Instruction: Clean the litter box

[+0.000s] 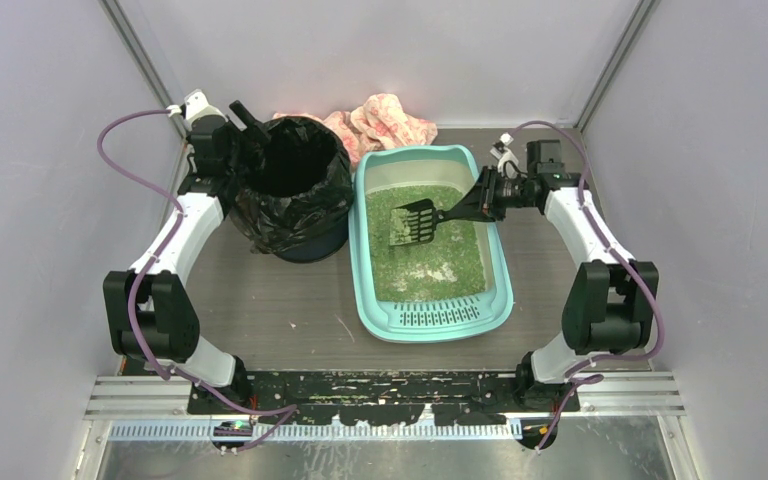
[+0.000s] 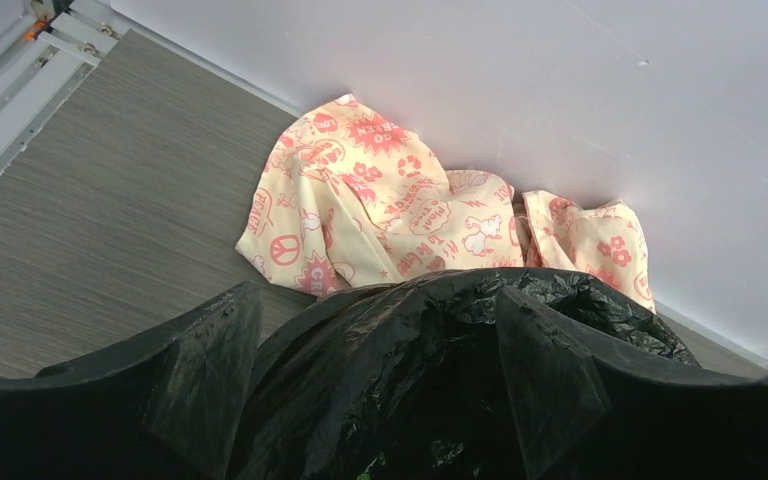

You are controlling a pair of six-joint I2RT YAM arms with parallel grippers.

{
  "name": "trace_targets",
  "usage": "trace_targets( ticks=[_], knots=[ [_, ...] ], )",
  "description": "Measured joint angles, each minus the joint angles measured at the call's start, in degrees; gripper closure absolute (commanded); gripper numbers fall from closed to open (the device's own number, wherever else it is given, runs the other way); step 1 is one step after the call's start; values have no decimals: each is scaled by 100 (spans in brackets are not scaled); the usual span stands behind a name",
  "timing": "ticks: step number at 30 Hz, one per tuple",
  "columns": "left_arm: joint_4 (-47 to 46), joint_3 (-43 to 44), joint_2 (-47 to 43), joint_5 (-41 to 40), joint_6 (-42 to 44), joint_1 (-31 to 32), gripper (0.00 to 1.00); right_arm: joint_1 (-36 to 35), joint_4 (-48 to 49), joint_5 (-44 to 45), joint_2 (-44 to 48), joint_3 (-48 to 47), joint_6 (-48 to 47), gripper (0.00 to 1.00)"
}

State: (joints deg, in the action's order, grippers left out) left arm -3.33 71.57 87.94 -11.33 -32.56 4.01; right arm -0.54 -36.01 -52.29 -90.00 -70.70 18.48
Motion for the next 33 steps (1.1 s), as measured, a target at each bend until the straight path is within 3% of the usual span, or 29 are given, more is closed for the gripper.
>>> trace_targets(
  ticks=[5, 12, 21, 33],
  knots=[
    [-2, 0, 2, -2, 2, 0, 14, 297, 192, -205, 238, 83, 170, 99],
    [-138, 4, 57, 46, 50, 0, 14, 859, 1226, -765, 658, 754, 942, 99],
    [-459, 66, 227, 151, 48, 0, 14, 1078, 3423, -1233, 800, 1773, 2551, 99],
    [-577, 195, 367, 247, 39, -2, 14, 1115, 3246, -1425, 994, 1759, 2396, 99]
  ],
)
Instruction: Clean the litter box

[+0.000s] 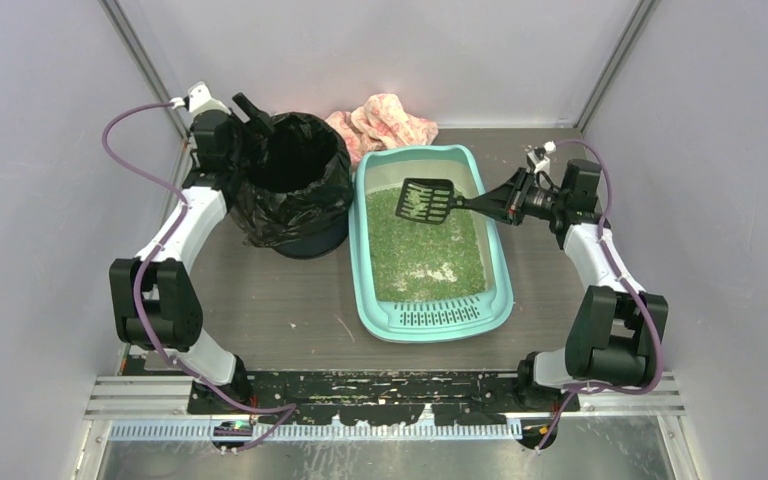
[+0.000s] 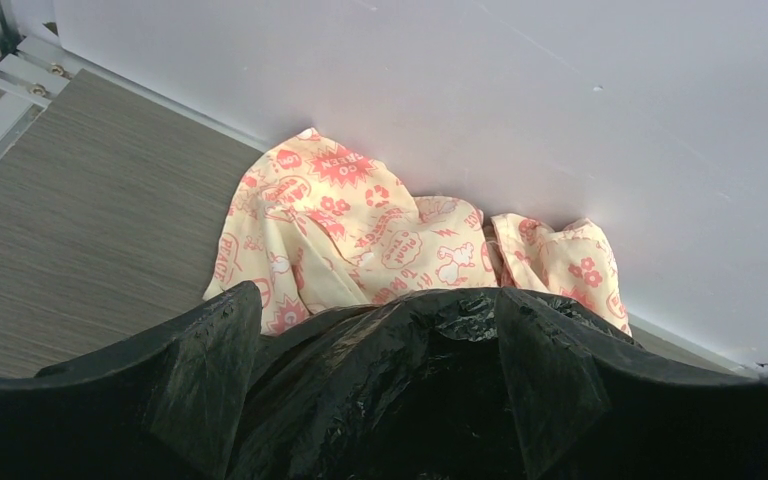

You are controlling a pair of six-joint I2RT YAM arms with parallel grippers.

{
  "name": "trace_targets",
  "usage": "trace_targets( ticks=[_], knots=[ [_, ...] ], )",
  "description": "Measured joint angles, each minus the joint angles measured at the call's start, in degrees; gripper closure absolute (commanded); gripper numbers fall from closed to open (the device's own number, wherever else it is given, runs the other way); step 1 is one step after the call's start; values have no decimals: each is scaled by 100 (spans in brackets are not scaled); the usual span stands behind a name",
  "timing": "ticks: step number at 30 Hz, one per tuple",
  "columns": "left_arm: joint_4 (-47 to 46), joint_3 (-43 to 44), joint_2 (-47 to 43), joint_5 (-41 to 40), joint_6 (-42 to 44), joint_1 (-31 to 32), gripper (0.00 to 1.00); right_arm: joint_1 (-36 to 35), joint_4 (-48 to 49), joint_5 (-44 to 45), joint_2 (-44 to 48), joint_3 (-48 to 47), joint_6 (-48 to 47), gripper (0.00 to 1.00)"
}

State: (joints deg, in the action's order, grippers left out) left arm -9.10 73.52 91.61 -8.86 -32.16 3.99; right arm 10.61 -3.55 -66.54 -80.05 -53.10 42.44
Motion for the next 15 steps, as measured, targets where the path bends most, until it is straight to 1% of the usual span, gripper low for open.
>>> trace_targets(
  ticks=[2, 5, 8, 11, 15],
  knots=[
    [4, 7, 0, 0, 2, 0, 14, 35, 20, 20, 7, 0, 15, 99],
    [2, 7, 2, 0, -20, 0, 15, -138, 111, 92, 7, -11, 85, 99],
    [-2, 7, 2, 11, -44, 0, 15, -372, -146, 72, 7, -133, -87, 99],
    [-4, 13, 0, 37, -39, 0, 16, -319, -348, 70, 9, -289, -236, 99],
    [94, 81, 0, 107, 28, 2, 16, -319, -92, 199, 9, -387, -11, 99]
  ],
)
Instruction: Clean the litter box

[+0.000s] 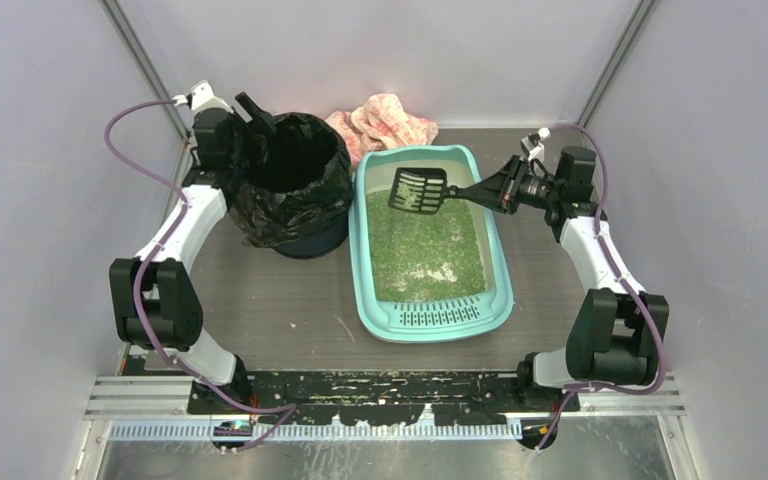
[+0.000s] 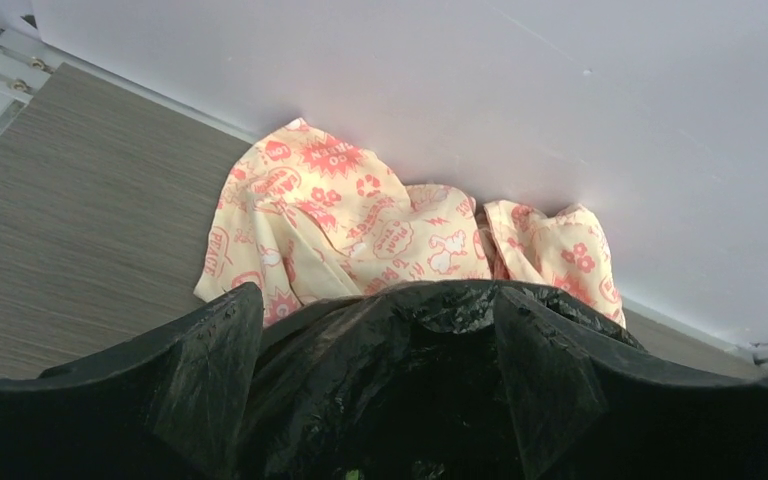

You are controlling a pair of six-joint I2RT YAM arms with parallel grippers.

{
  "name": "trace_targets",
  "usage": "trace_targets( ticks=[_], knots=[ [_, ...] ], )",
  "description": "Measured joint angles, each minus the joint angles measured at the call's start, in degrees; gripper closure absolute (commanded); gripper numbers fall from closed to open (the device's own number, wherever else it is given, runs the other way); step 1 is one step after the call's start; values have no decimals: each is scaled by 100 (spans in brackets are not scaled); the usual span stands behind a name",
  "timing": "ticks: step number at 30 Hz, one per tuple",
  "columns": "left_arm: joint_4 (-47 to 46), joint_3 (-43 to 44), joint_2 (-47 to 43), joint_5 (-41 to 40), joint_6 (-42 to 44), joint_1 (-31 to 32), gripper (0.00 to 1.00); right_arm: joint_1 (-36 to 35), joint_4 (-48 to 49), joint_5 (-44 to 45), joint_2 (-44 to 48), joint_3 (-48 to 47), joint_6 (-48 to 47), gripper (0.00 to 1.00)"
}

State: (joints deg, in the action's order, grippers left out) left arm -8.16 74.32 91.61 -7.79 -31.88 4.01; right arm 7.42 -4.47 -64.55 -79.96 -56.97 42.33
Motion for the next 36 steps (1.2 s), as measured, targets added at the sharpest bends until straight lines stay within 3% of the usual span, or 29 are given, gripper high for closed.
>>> trace_targets(
  ticks=[11, 23, 36],
  knots=[
    [437, 87, 0, 17, 411, 85, 13, -356, 431, 289, -284, -1412, 520, 99],
    [546, 85, -2, -116, 715, 125, 13, -1539, 48, 616, -2048, -3609, 424, 99],
    [463, 11, -2, -227, 992, 256, 12, -2592, -1274, 844, -3926, -6782, -240, 99]
  ],
)
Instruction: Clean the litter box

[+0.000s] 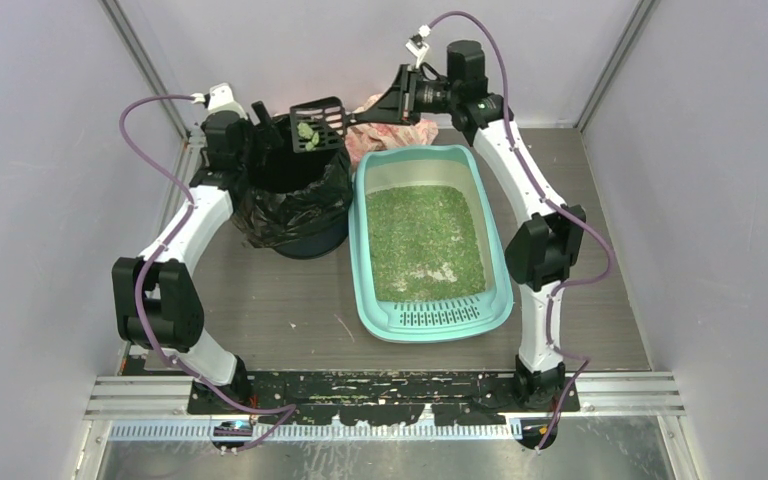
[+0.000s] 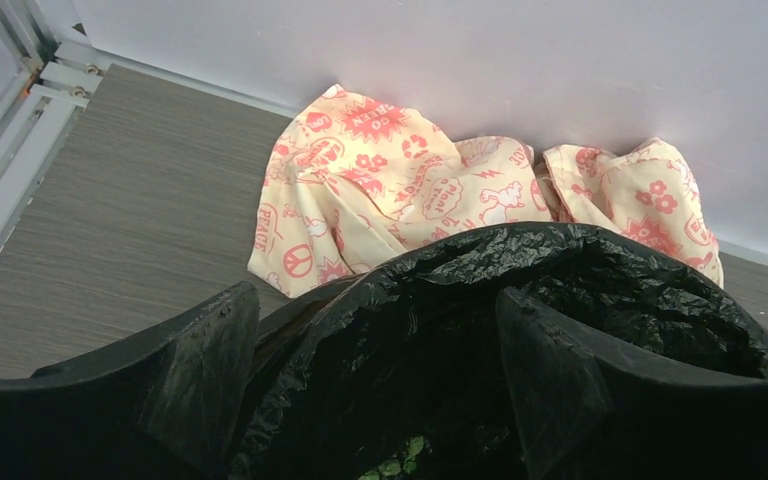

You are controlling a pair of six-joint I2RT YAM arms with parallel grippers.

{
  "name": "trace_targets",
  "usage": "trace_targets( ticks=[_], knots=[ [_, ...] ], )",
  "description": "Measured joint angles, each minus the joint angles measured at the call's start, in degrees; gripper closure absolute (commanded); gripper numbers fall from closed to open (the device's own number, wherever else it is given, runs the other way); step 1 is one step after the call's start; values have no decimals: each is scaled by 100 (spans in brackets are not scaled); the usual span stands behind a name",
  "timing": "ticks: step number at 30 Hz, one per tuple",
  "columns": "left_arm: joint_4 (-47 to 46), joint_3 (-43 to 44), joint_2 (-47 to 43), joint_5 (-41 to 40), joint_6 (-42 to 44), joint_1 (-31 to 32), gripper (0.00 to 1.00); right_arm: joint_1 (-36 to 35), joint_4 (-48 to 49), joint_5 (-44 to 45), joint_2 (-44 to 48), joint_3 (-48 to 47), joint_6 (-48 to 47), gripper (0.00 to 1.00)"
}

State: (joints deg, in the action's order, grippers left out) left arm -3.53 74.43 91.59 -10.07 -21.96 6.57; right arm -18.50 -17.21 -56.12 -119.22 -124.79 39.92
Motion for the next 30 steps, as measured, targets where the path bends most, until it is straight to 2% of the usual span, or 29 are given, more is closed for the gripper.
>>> trace_targets(
  ticks=[3, 8, 13, 17, 22, 30],
  knots=[
    [35, 0, 0, -72, 17, 17, 12, -195, -863, 330, -157, -459, -715, 100],
    [170, 46, 0, -234, 55, 37, 12, -647, -2277, 1488, -330, -1384, -2140, 99],
    [525, 275, 2, -619, 142, 52, 13, -1204, -2929, 2782, -140, -1631, -3333, 100],
    [619, 382, 2, -796, 162, -22, 13, -1576, -3045, 3663, 155, -1370, -4129, 99],
    [702, 413, 2, -831, 157, -55, 13, -1829, -3008, 4360, 511, -1161, -4787, 99],
    [756, 413, 2, -839, 17, -59, 13, -1836, -2771, 4688, 964, -1189, -5261, 99]
  ],
)
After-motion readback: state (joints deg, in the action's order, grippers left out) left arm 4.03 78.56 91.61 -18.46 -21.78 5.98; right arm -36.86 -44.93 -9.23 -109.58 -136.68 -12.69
